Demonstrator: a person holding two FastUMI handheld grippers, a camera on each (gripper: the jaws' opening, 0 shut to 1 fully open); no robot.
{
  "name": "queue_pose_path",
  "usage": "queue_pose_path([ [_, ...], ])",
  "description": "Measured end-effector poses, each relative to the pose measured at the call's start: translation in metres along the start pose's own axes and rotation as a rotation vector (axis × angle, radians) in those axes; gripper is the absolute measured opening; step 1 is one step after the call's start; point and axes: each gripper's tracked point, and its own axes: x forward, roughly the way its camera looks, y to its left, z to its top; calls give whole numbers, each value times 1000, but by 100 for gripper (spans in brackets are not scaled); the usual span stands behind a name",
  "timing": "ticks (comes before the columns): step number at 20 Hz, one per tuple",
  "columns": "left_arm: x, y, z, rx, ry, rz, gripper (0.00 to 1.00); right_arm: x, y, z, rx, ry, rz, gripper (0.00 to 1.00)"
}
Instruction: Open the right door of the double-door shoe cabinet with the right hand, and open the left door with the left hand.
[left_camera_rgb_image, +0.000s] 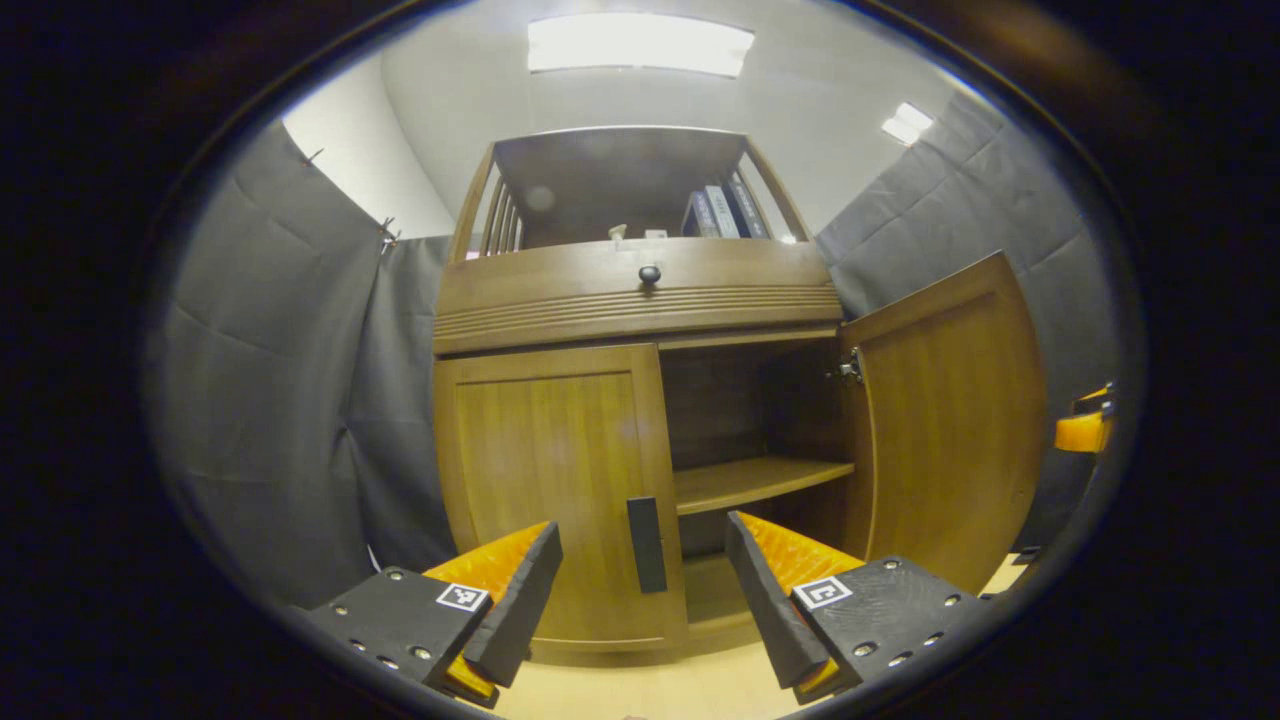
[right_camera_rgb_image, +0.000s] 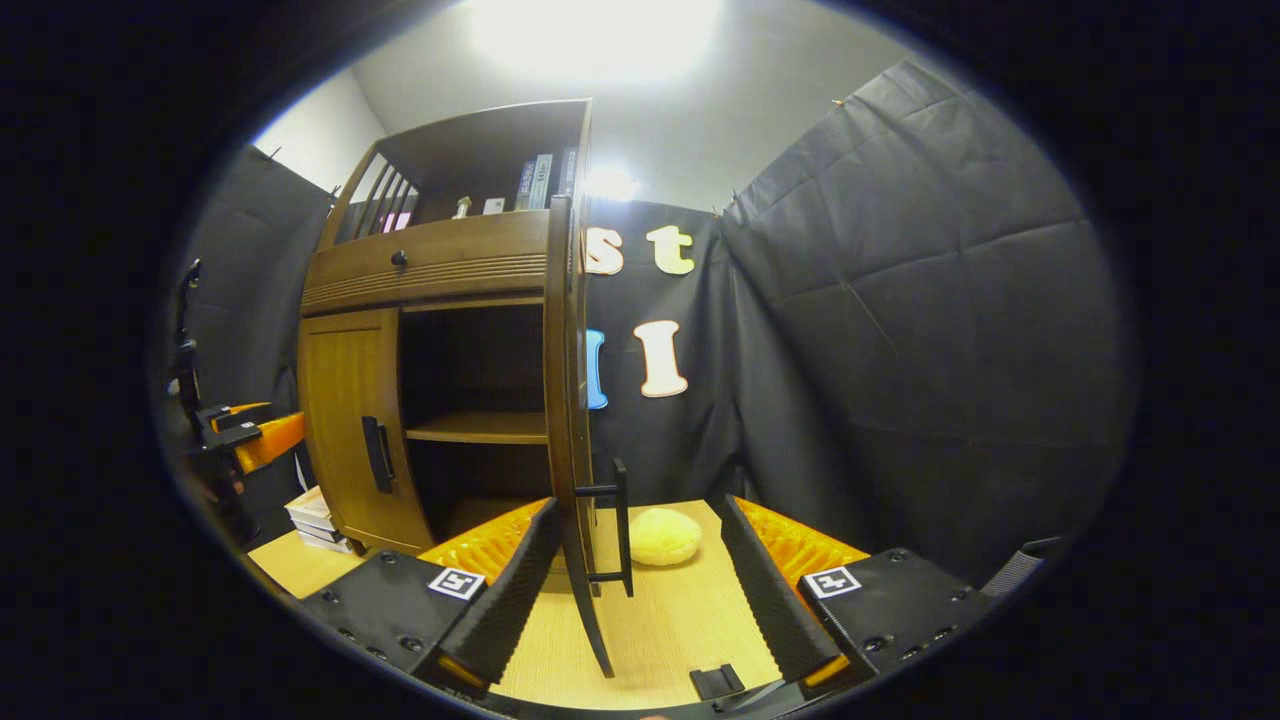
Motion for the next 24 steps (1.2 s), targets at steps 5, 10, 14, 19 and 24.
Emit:
queue_pose_path([
  [5, 43, 2, -16, -15, 20, 5, 96, -23, -1, -5, -35, 13, -25, 98],
  [10, 79, 5, -35, -11, 34, 15, 96, -36, -4, -13, -1, 37, -52, 94],
  [14, 106, 9, -57, -48, 59, 20, 96, -47, -12, -20, -19, 58, -75, 98],
  [19, 136, 9, -78, -65, 89, 37, 95, -53, -19, -24, -16, 71, -95, 98],
  [24, 160, 3, -105, -69, 139, 33, 90, -54, -23, -28, -15, 86, -103, 98],
])
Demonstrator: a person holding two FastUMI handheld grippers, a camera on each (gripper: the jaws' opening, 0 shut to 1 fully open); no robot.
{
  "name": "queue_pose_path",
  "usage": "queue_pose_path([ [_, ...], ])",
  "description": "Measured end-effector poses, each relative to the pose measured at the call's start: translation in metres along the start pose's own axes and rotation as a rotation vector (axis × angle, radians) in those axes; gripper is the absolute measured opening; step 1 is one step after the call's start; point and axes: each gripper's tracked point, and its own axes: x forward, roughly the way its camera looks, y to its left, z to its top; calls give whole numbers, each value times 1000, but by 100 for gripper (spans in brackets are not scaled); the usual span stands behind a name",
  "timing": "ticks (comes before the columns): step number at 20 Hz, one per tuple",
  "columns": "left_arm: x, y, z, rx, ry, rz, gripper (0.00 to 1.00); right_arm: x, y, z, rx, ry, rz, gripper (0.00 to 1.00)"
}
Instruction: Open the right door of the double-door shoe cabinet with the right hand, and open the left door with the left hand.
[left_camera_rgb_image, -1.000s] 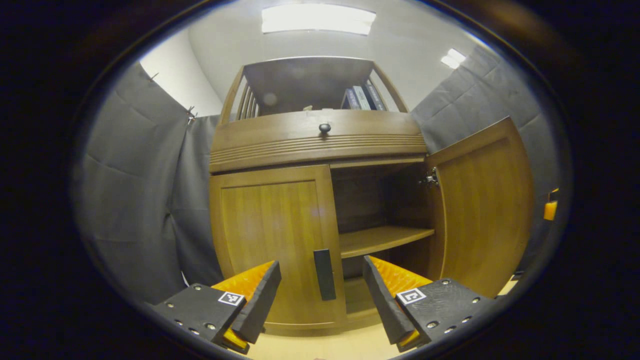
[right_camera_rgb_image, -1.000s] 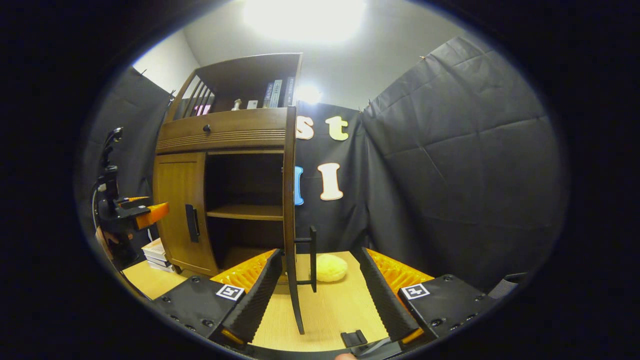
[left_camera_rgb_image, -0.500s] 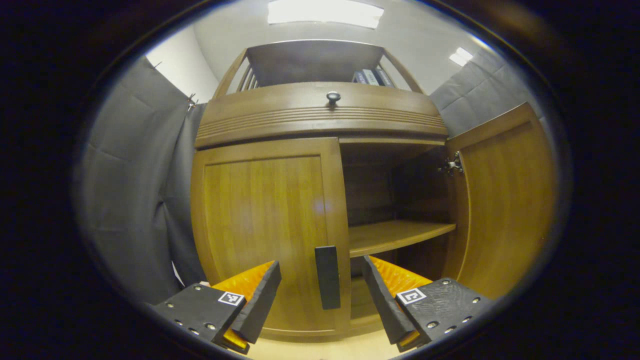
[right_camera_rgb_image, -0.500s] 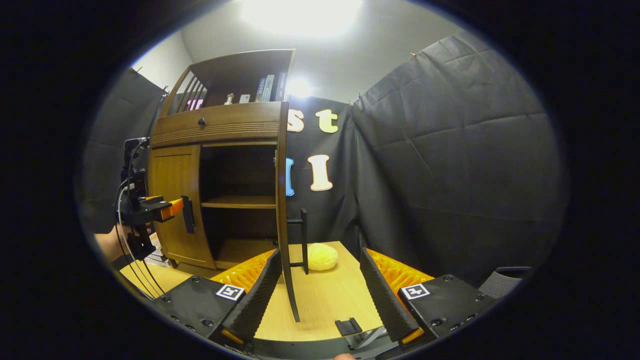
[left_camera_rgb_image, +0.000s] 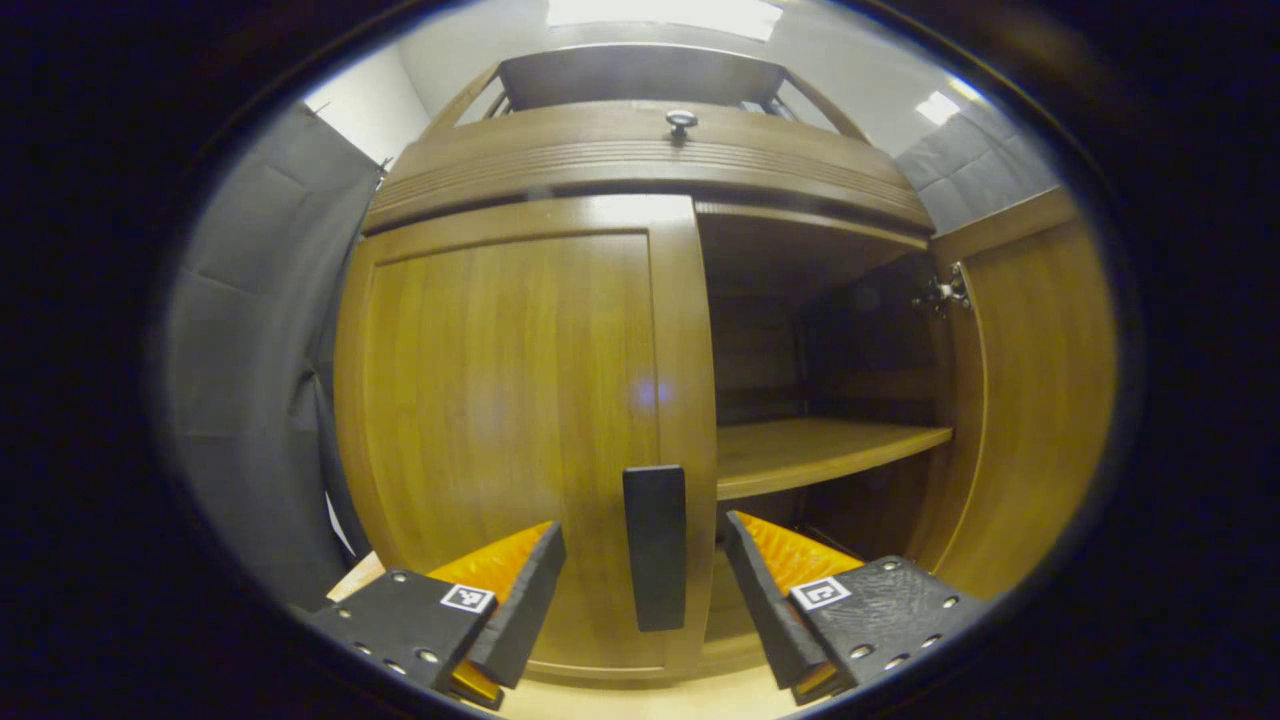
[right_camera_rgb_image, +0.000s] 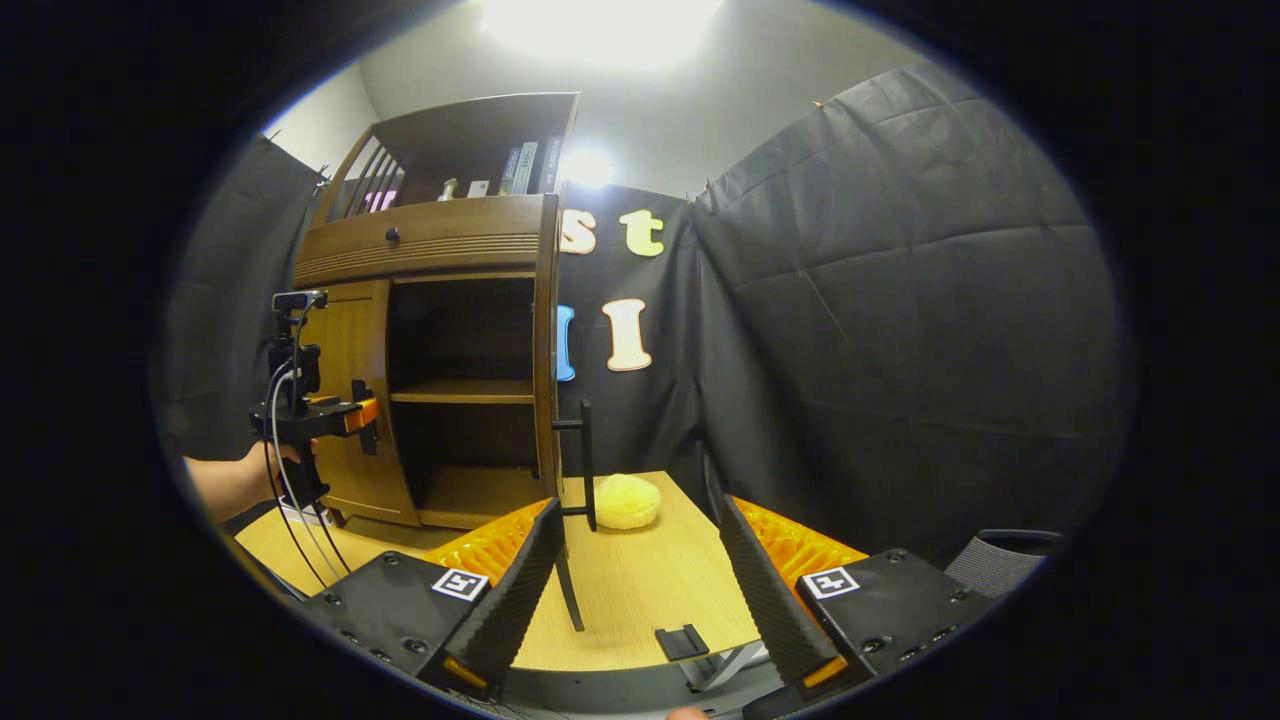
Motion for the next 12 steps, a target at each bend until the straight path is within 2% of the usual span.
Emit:
queue_pose_path([
  [2, 2, 0, -8, -15, 24, -2, 84, 1, -2, 0, -1, 1, 1, 94],
  [3, 4, 1, -7, -19, 20, 9, 82, 2, -2, -1, -3, 1, 1, 98],
  [5, 13, -7, -9, -42, 17, -1, 55, 1, -2, -1, -2, 1, 6, 98],
  [6, 13, -7, -7, -29, 22, 10, 42, 2, -1, -1, 1, 0, 9, 94],
  [7, 12, -5, -8, -11, 30, 14, 29, 2, -1, -2, 4, -1, 12, 100],
  [9, 9, -5, -8, -6, 42, 10, 27, 3, 0, -1, 3, -3, 21, 100],
  [10, 7, -4, -8, -16, 45, 7, 24, 3, 1, -1, 1, -4, 25, 94],
  [11, 6, -6, -9, -21, 54, 3, 20, 4, 2, -1, 1, -6, 31, 98],
  [12, 3, -5, -9, -22, 55, -2, 17, 4, 3, -1, 2, -8, 35, 98],
])
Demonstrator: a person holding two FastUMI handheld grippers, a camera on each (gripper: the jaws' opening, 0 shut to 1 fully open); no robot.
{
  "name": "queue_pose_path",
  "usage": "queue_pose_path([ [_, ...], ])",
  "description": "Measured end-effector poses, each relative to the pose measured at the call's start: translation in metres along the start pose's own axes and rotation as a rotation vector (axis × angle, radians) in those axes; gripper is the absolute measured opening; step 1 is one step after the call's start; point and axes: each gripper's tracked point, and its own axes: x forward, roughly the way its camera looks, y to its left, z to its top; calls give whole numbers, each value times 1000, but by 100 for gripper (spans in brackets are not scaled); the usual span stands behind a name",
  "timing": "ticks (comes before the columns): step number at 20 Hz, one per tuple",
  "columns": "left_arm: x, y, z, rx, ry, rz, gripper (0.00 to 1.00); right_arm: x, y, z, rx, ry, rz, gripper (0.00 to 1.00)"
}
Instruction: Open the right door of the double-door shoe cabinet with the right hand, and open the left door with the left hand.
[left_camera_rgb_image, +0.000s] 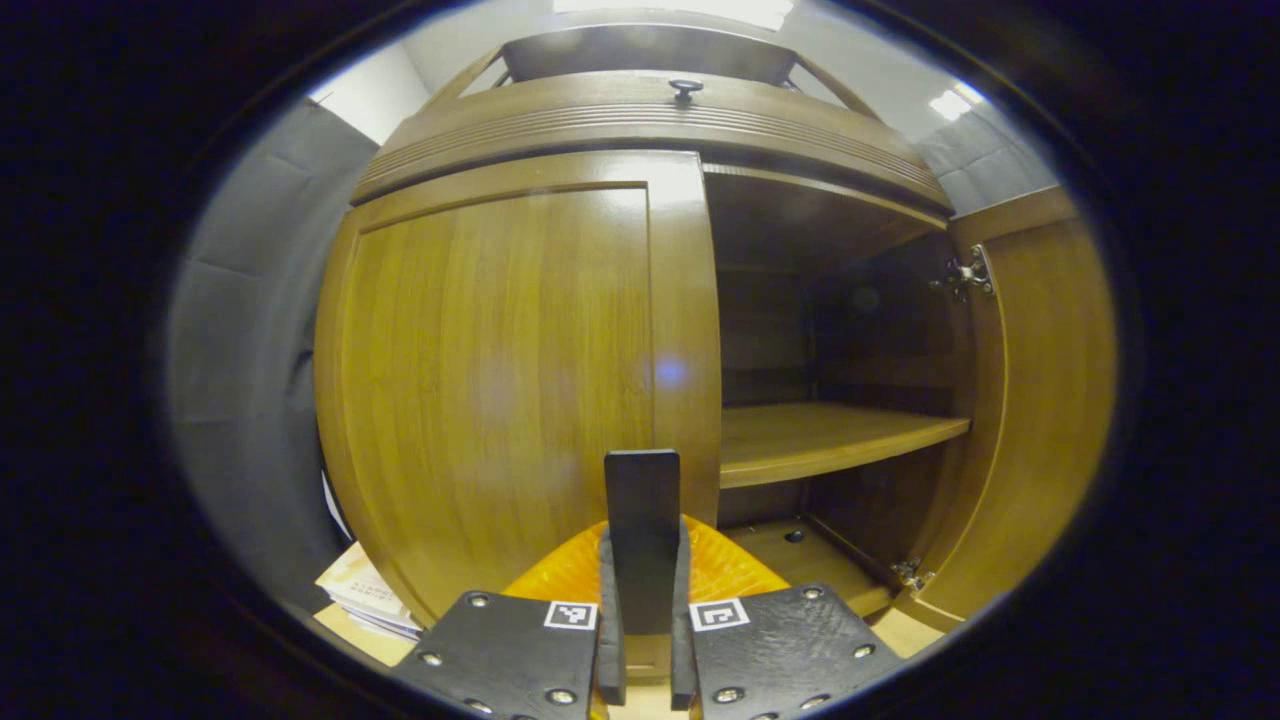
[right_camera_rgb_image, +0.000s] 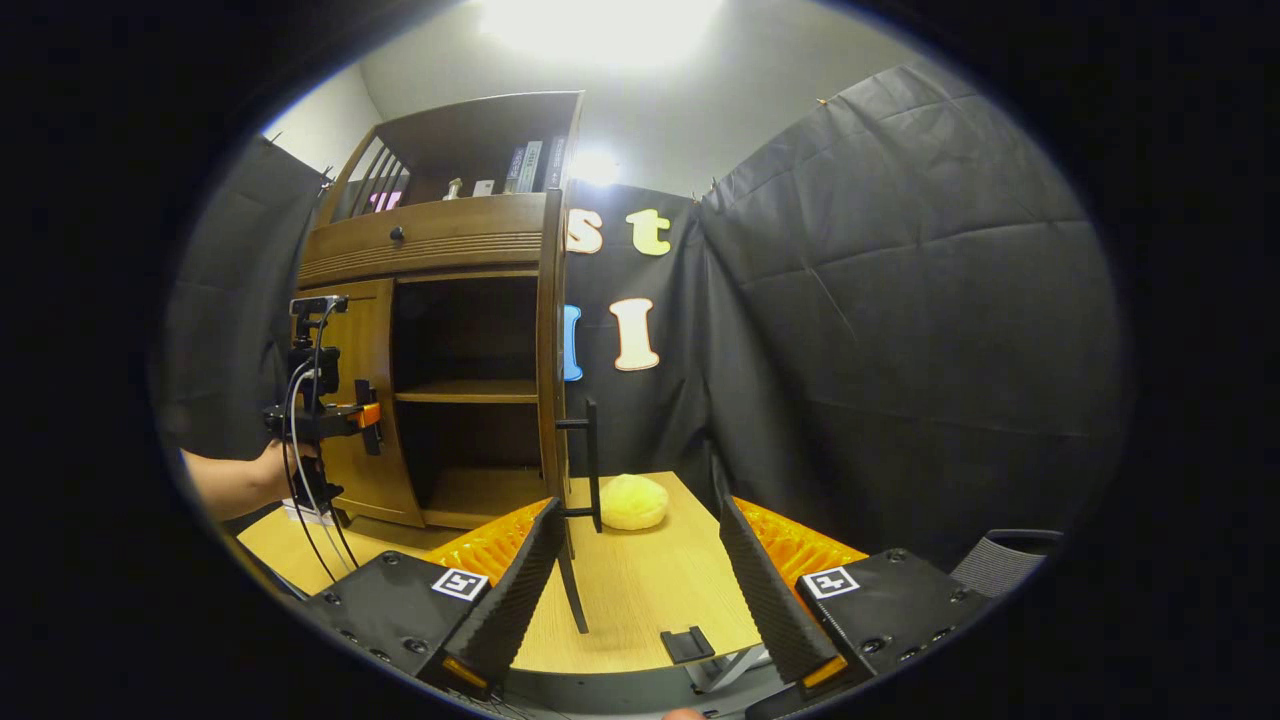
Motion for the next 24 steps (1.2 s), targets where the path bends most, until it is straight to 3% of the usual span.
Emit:
queue_pose_path([
  [3, -15, 2, 1, 8, -4, -7, 22, 4, 6, -1, 4, -4, 19, 100],
  [17, -108, 33, 0, -22, 14, -27, 19, 30, 75, 9, 11, -27, 152, 98],
  [18, -114, 37, 1, -23, 16, -27, 20, 31, 80, 9, 10, -27, 162, 94],
  [20, -127, 45, 0, -30, 18, -26, 22, 35, 90, 9, 13, -27, 183, 98],
  [21, -134, 48, -4, -37, 28, -26, 16, 36, 96, 10, 14, -26, 195, 98],
  [22, -140, 52, -4, -43, 25, -25, 16, 37, 101, 9, 14, -27, 204, 94],
  [24, -149, 61, -3, -42, 27, -19, 19, 39, 112, 10, 14, -28, 226, 98],
])
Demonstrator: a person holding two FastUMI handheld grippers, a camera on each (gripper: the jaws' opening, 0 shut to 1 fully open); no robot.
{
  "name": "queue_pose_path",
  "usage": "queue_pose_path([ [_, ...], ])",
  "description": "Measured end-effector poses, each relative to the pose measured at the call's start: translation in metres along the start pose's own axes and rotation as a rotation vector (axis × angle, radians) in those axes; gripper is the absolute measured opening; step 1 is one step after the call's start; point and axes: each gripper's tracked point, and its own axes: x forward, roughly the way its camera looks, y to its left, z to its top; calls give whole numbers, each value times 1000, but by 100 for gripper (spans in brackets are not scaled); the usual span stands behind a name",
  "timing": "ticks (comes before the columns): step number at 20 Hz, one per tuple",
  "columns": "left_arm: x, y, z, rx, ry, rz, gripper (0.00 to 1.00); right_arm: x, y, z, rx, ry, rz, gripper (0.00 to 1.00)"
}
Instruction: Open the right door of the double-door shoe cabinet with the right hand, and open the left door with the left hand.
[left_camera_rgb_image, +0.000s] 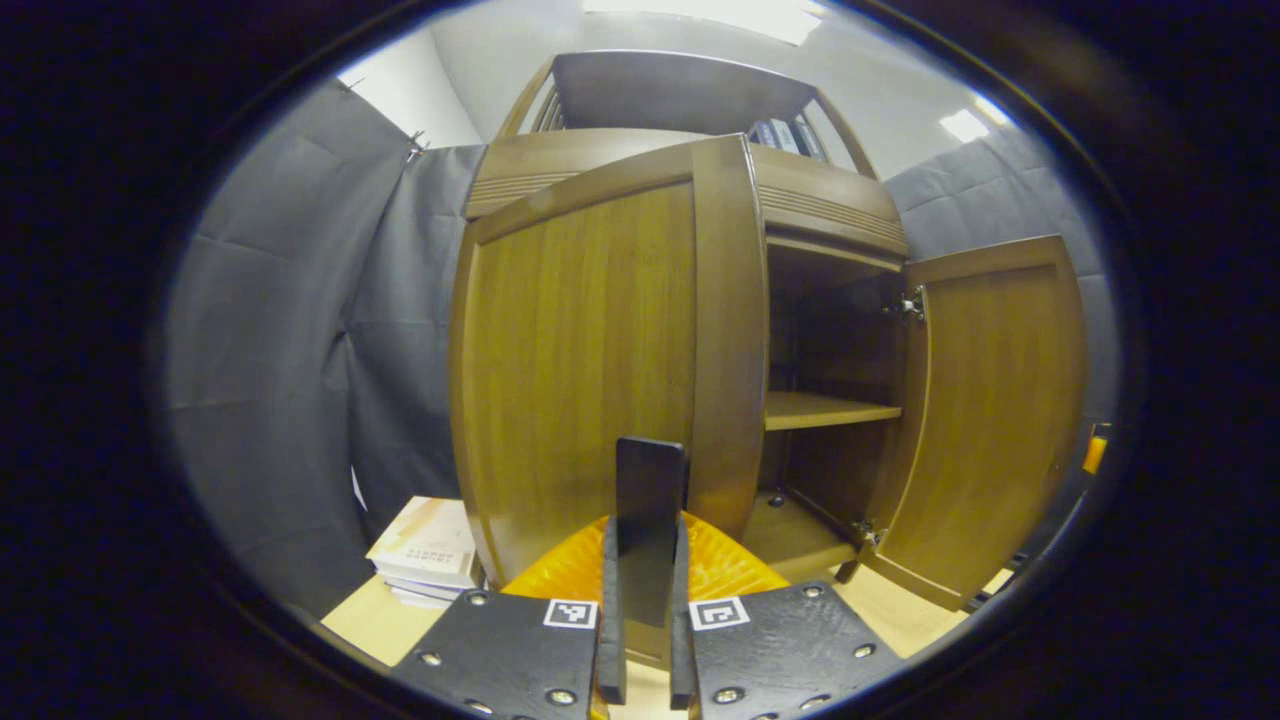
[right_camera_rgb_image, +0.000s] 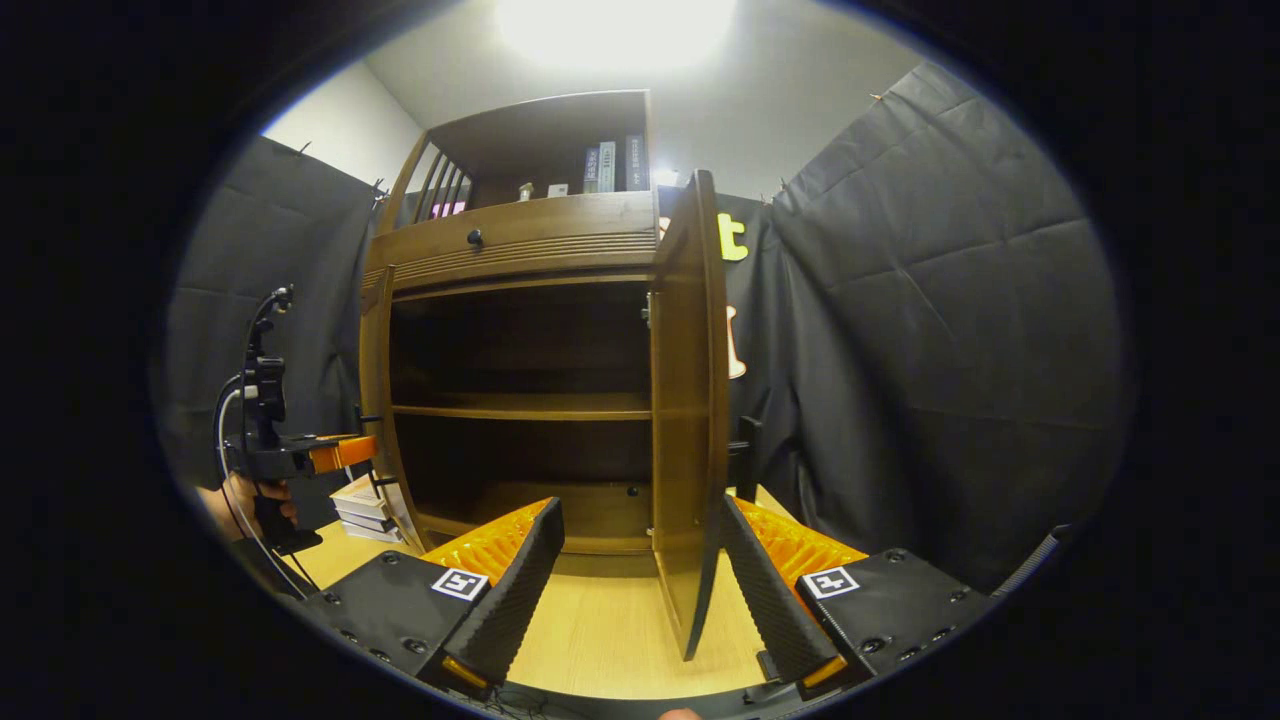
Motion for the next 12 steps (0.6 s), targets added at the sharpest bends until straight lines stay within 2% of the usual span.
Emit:
queue_pose_path([
  [4, -21, 17, -1, -12, 4, 12, 21, 7, 22, 0, -7, -3, 44, 98],
  [5, -25, 22, -2, -17, 4, 15, 21, 9, 26, -1, -11, -2, 51, 94],
  [6, -29, 26, -1, -20, 5, 18, 18, 11, 30, -1, -12, -1, 60, 98],
  [7, -32, 29, -1, -23, 5, 21, 20, 12, 36, -2, -12, 1, 70, 94],
  [8, -35, 33, -1, -24, 6, 22, 21, 14, 41, -2, -10, 2, 79, 98],
  [10, -41, 40, -1, -28, 10, 23, 21, 16, 50, -2, -8, 0, 95, 98],
  [11, -44, 43, -1, -28, 9, 26, 21, 15, 53, -2, -8, -1, 101, 94],
  [12, -47, 47, 0, -27, 11, 31, 21, 16, 57, -2, -11, -1, 106, 98],
])
